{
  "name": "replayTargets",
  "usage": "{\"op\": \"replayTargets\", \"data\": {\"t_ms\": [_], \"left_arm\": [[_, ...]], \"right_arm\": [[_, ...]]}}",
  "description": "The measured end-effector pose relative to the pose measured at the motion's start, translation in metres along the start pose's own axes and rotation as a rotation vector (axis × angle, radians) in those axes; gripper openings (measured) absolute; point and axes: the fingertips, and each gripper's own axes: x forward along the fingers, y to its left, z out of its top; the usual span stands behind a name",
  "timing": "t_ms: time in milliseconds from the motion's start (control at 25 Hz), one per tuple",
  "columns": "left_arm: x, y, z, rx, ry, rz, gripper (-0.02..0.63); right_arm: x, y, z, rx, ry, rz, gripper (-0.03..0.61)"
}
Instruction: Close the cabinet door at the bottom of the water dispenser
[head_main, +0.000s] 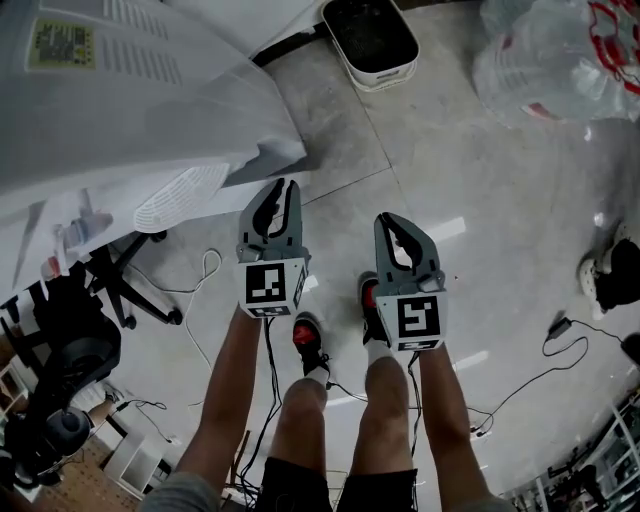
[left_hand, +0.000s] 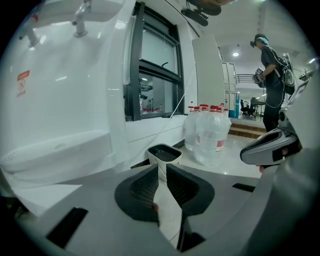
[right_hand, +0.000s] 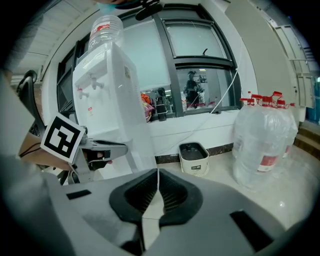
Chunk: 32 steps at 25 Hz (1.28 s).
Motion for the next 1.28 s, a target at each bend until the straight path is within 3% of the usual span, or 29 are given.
{"op": "replayTargets", "data": {"t_ms": [800, 1280], "left_arm": [[0.023, 0.008, 0.012, 0.069, -0.008, -0.009, 0.069], [0.028, 0.014, 0.016, 0.081, -0.013, 0.030, 0.069]], "right_arm": [[0.017, -0.018, -0.001, 0.017, -0.009, -0.021, 0.025], [0.019, -0.019, 0.000, 0.015, -0.013, -0.020, 0.025]]}}
